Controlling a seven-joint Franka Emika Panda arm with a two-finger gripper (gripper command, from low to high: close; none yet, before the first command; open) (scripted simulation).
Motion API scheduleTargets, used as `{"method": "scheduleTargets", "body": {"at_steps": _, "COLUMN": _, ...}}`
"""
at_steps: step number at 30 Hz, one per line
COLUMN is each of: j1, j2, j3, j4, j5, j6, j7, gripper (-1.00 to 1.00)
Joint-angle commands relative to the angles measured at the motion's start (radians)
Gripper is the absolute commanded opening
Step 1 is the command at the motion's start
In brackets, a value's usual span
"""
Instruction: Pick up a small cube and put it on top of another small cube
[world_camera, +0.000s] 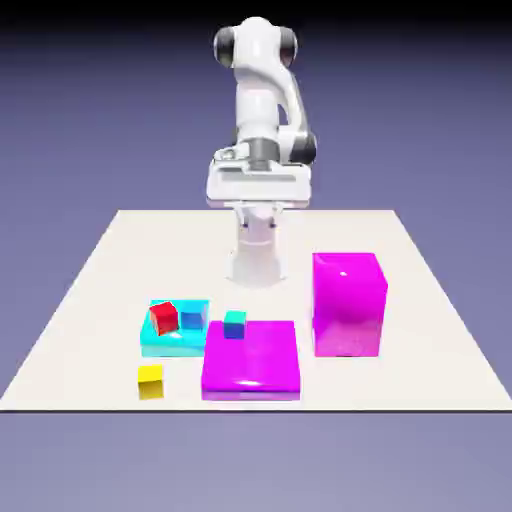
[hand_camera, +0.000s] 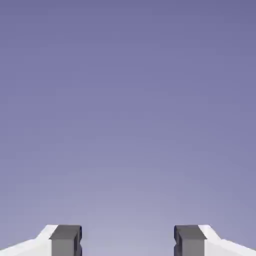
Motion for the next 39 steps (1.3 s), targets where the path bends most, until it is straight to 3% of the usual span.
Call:
{"method": "scheduleTargets", "body": {"at_steps": 1, "j1": -0.016, "j2": 0.036, "j3": -0.003, "j4": 0.027, "j5": 0.014, "j6": -0.028, "j7": 0.021, "gripper": 0.00}}
{"method": "scheduleTargets", "body": {"at_steps": 28, "j1": -0.436, "j2": 1.015, "j3": -0.081, "j4": 0.766, "j5": 0.384, "j6": -0.777, "j7": 0.599, "gripper": 0.00}}
{"method": "scheduleTargets", "body": {"at_steps": 34, "j1": -0.438, "j2": 1.145, "j3": -0.047, "j4": 0.760, "j5": 0.436, "j6": -0.651, "j7": 0.567, "gripper": 0.00}}
{"method": "scheduleTargets", "body": {"at_steps": 35, "j1": -0.438, "j2": 1.145, "j3": -0.047, "j4": 0.760, "j5": 0.436, "j6": -0.651, "j7": 0.567, "gripper": -1.00}}
{"method": "scheduleTargets", "body": {"at_steps": 39, "j1": -0.440, "j2": 1.036, "j3": -0.078, "j4": 0.771, "j5": 0.392, "j6": -0.771, "j7": 0.601, "gripper": -1.00}}
